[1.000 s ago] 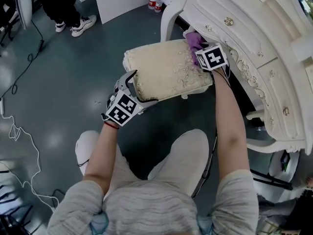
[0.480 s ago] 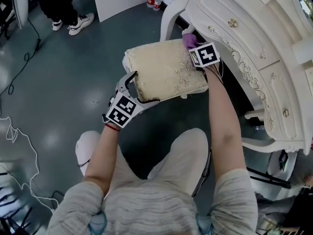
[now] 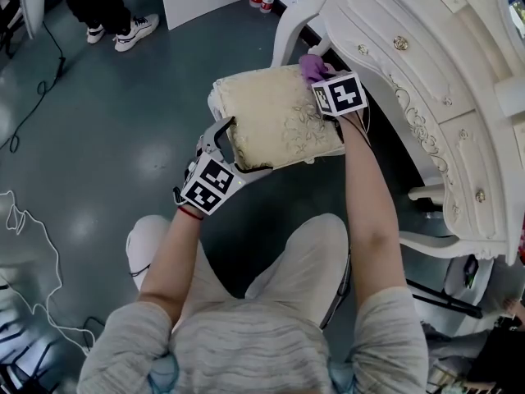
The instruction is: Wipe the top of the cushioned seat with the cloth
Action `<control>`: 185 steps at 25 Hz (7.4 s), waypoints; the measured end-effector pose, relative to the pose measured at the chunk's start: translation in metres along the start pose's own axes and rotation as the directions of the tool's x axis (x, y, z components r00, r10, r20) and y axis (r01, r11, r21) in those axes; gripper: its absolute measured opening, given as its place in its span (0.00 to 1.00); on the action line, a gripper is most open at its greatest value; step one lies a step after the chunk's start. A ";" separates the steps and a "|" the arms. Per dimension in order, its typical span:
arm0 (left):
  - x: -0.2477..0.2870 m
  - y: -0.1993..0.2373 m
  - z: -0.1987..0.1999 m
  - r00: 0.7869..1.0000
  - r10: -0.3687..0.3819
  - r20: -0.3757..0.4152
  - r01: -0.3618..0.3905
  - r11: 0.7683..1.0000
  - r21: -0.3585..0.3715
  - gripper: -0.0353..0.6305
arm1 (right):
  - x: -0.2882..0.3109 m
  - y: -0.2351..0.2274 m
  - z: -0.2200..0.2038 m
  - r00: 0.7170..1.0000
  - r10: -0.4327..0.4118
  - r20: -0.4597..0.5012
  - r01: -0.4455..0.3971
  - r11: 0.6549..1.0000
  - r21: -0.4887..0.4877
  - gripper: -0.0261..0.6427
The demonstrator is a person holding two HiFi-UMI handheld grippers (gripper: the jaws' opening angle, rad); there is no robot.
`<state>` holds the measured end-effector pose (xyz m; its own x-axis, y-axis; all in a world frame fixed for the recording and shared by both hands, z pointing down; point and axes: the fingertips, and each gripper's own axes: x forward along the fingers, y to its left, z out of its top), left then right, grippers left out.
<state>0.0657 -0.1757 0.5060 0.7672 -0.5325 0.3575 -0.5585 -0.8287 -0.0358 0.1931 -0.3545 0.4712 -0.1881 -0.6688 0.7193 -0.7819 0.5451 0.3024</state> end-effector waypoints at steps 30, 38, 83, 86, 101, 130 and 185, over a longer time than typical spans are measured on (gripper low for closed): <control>-0.001 -0.004 -0.009 1.000 0.003 -0.016 -0.003 1.000 -0.007 0.94 | -0.012 0.158 0.061 0.968 0.224 0.117 -0.216 0.973 -0.076 0.19; -0.003 -0.004 -0.004 1.000 0.000 0.002 0.000 1.000 0.000 0.94 | -0.021 0.193 0.072 0.921 0.352 0.164 -0.352 0.935 -0.031 0.19; 0.002 0.000 0.001 1.000 -0.010 0.025 0.010 1.000 -0.011 0.94 | -0.051 -0.027 -0.071 0.995 -0.049 -0.087 0.061 0.988 0.143 0.19; 0.002 0.000 0.001 1.000 -0.011 0.022 0.011 1.000 -0.009 0.94 | -0.051 -0.011 -0.063 0.996 -0.031 -0.083 0.041 0.992 0.123 0.19; 0.002 0.000 0.002 1.000 -0.013 0.023 0.014 1.000 -0.010 0.94 | -0.050 0.076 -0.020 0.998 0.064 -0.019 -0.064 0.998 0.030 0.19; 0.002 0.000 0.001 0.999 -0.024 0.039 0.024 1.000 -0.013 0.94 | -0.058 0.197 0.028 0.946 0.308 0.104 -0.310 0.951 0.010 0.19; 0.001 0.000 0.002 0.998 -0.041 0.050 0.042 0.999 -0.015 0.94 | -0.095 0.028 -0.094 0.994 -0.110 0.028 0.106 0.986 0.127 0.19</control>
<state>0.0673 -0.1765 0.5043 0.8042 -0.5059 0.3119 -0.5305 -0.8476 -0.0067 0.2447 -0.2285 0.4704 -0.1175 -0.7385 0.6639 -0.8666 0.4028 0.2947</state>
